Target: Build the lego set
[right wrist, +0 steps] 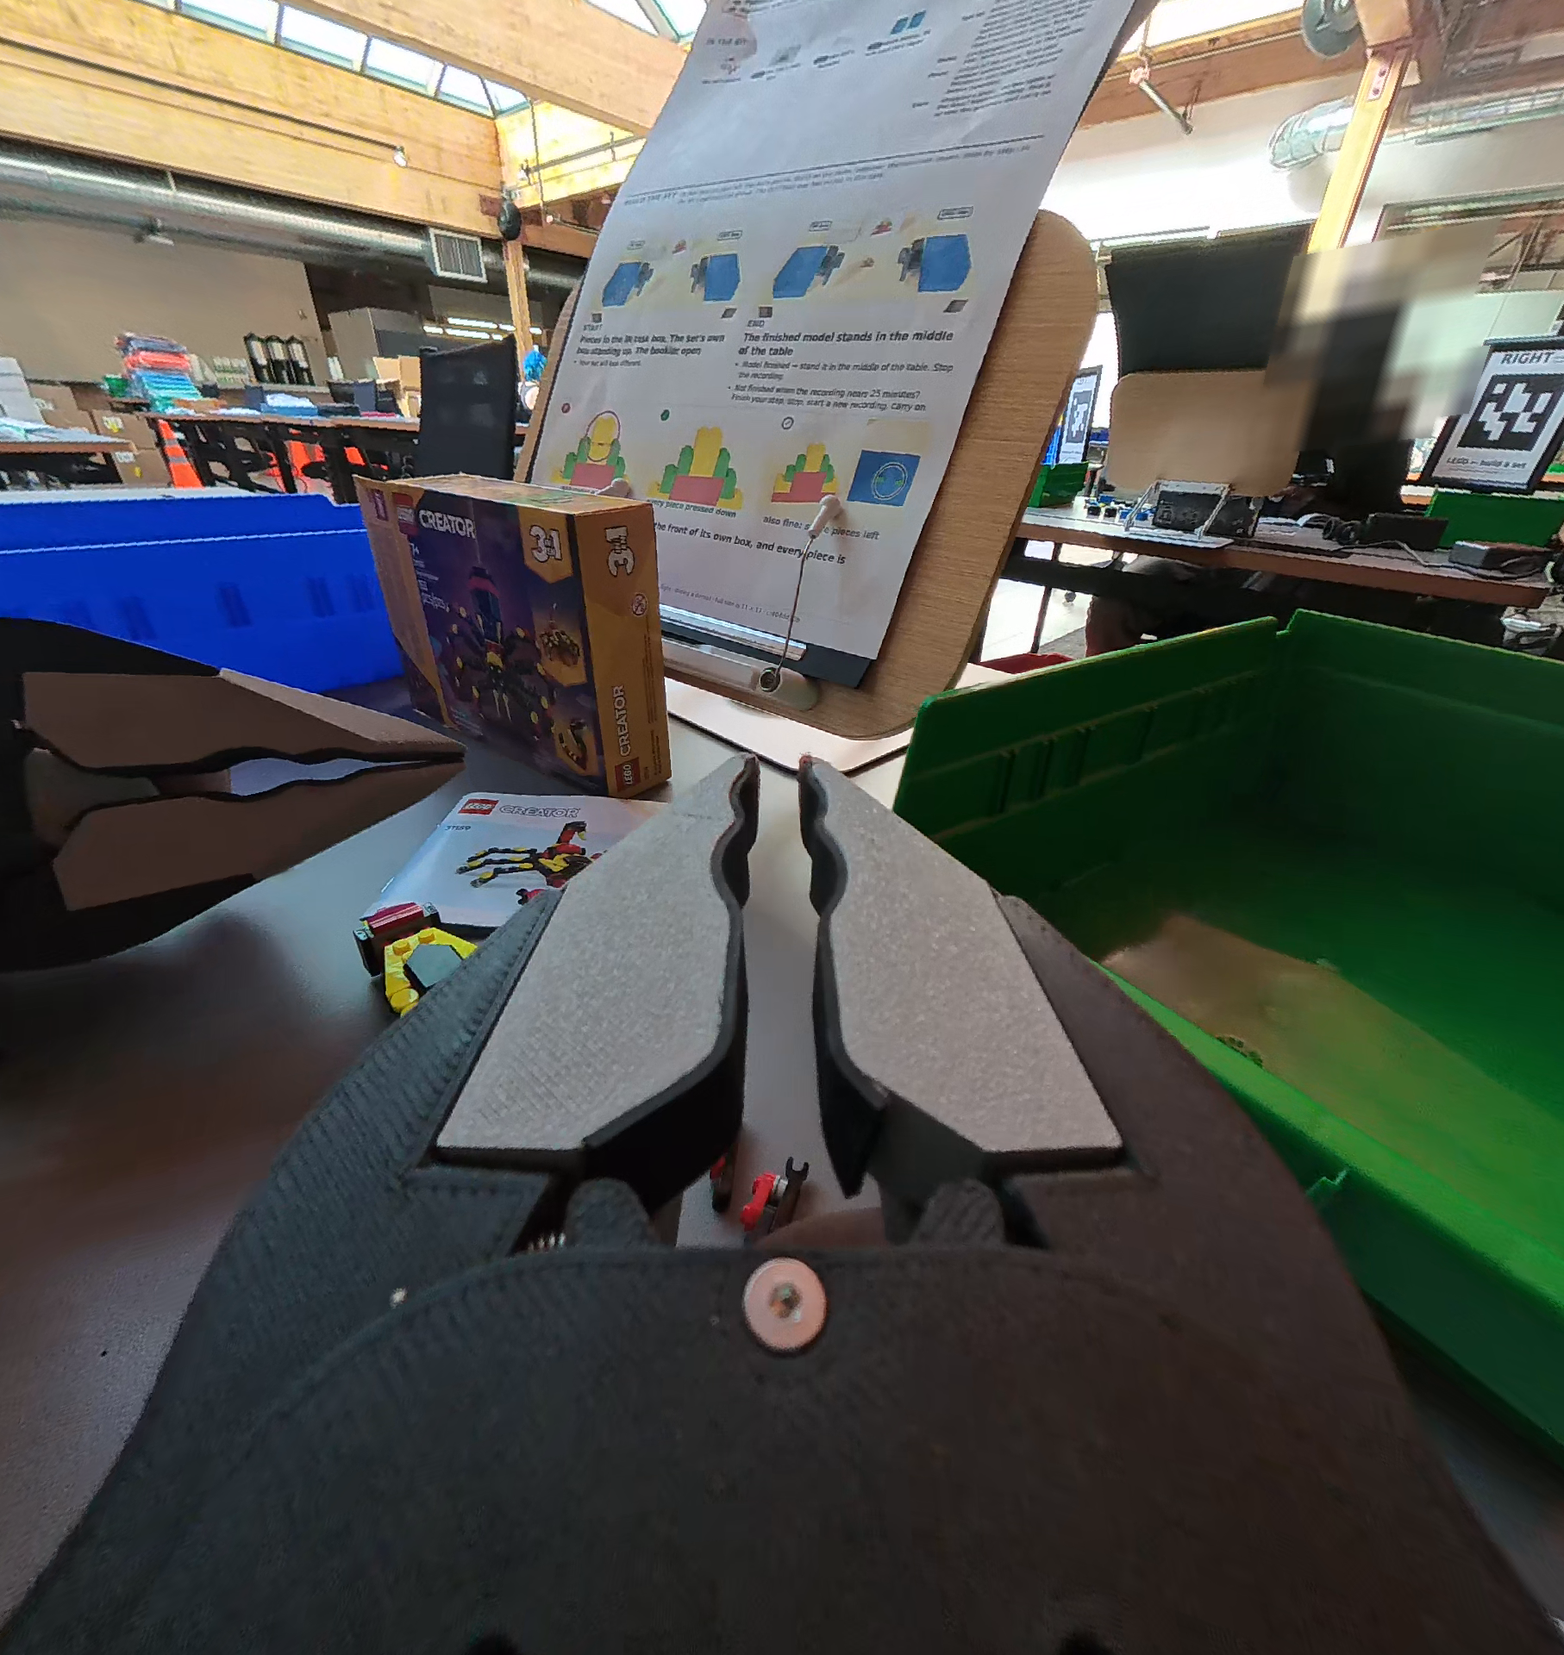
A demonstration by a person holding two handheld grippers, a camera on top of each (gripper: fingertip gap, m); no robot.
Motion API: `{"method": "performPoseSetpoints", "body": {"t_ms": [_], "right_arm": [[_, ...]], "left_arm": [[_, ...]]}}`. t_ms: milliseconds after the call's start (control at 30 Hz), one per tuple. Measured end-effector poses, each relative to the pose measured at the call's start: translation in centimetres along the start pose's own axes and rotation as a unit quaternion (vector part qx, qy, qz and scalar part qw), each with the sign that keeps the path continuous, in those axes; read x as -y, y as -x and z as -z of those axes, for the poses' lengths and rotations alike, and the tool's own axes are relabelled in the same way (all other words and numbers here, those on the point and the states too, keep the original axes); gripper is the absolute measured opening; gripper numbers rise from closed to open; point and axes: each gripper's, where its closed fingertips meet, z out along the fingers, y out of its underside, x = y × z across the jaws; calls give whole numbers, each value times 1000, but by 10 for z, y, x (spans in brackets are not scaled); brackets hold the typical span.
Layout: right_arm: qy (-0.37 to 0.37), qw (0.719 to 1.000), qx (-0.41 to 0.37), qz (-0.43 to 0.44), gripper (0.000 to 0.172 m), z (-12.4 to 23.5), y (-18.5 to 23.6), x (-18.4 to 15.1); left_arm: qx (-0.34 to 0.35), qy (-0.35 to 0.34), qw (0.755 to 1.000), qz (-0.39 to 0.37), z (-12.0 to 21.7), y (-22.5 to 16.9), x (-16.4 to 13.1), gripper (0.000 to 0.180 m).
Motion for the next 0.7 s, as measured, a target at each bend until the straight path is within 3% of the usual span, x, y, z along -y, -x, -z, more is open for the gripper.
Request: {"method": "performPoseSetpoints", "body": {"t_ms": [300,700], "right_arm": [[10,1000,3,22,6,-2,5,-3],[7,1000,-1,28,5,-2,6,-1]], "left_arm": [[-2,0,1000,-9,0,-3,-1,0],[-28,10,999,46,-5,-9,-12,0]]}}
